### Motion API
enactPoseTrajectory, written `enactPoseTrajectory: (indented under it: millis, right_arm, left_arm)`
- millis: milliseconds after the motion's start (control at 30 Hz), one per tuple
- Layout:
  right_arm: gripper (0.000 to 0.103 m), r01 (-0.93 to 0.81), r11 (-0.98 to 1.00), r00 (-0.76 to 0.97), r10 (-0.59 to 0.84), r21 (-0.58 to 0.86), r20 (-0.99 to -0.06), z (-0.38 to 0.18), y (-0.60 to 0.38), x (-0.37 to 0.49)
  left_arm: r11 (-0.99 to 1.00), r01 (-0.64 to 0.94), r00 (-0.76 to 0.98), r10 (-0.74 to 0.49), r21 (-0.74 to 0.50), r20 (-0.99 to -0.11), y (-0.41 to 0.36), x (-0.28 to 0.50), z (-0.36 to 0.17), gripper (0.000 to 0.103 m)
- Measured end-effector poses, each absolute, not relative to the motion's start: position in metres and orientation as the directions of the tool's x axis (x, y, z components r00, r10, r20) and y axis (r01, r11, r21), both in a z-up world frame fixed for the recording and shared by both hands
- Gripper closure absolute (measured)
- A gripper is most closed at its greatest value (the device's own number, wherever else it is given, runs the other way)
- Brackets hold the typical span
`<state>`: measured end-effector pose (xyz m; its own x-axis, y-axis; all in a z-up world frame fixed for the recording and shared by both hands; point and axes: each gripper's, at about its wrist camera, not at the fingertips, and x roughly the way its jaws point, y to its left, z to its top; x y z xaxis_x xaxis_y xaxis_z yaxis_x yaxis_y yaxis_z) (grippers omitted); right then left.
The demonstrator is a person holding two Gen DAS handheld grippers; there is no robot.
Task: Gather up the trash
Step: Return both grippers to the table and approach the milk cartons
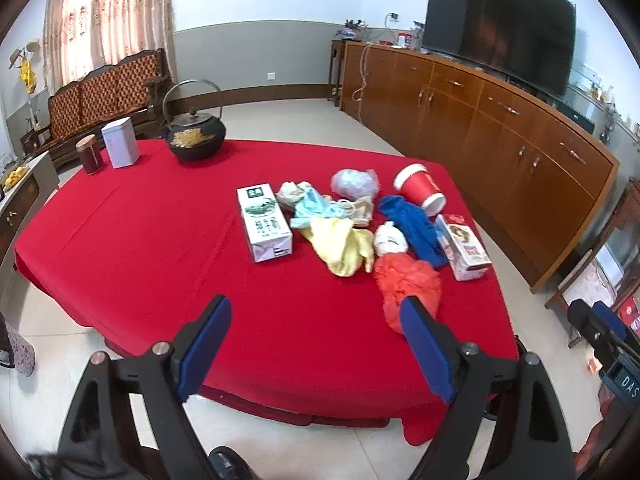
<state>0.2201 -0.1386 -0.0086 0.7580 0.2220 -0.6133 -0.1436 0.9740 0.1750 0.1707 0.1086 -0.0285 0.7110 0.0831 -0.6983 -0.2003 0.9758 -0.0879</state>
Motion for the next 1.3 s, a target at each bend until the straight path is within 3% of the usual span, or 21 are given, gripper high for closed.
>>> enactPoseTrajectory:
  millis: [1300]
  right_arm:
    - [0.012, -0.121, 0.988, 0.672, 0.154, 0.097, -0.724, -0.100, -0.110, 0.390]
  left_arm:
    - [0.939, -0.342, 0.591, 0.190, -0.030, -0.784, 0.172, 0.312, -0.109, 0.016]
